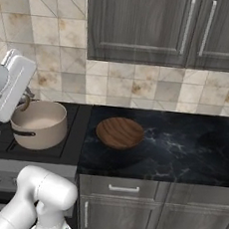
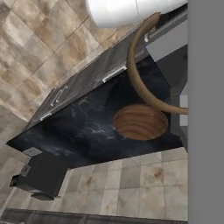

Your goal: Open the cabinet and move the ladle to the pot. Then close the cabinet.

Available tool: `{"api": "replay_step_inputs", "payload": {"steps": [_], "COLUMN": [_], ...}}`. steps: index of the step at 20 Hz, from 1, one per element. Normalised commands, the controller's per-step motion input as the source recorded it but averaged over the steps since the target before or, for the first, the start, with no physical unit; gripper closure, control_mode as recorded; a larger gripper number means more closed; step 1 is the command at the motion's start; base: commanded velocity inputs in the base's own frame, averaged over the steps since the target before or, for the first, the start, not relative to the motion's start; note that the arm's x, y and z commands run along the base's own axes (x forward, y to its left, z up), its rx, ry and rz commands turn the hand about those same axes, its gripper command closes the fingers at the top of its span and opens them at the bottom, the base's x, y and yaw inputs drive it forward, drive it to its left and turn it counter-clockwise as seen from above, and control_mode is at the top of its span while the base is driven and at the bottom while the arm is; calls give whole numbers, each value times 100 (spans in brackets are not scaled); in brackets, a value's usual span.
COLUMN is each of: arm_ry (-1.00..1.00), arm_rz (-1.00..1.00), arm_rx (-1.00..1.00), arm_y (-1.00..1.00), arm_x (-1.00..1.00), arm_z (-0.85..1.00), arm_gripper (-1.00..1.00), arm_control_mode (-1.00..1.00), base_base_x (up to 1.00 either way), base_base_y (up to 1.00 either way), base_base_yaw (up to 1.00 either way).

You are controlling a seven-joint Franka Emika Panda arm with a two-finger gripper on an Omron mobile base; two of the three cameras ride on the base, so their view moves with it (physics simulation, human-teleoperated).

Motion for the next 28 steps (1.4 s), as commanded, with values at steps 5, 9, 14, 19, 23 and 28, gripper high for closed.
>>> {"api": "replay_step_inputs", "payload": {"steps": [5, 9, 14, 19, 23, 28], "arm_ry": [12, 8, 13, 23, 24, 6], "arm_rz": [-6, -5, -3, -3, 0, 0], "arm_rx": [-6, -12, -11, -5, -2, -6], "arm_y": [1, 0, 0, 0, 0, 0], "arm_x": [9, 19, 21, 28, 38, 37], "arm_z": [-25, -31, -32, -10, 0, -6], "arm_gripper": [100, 100, 100, 100, 100, 100], "arm_control_mode": [-100, -100, -100, -100, -100, -100], "base_base_x": [0, 0, 0, 0, 0, 0], "base_base_y": [0, 0, 0, 0, 0, 0], "base_base_yaw": [0, 0, 0, 0, 0, 0]}}
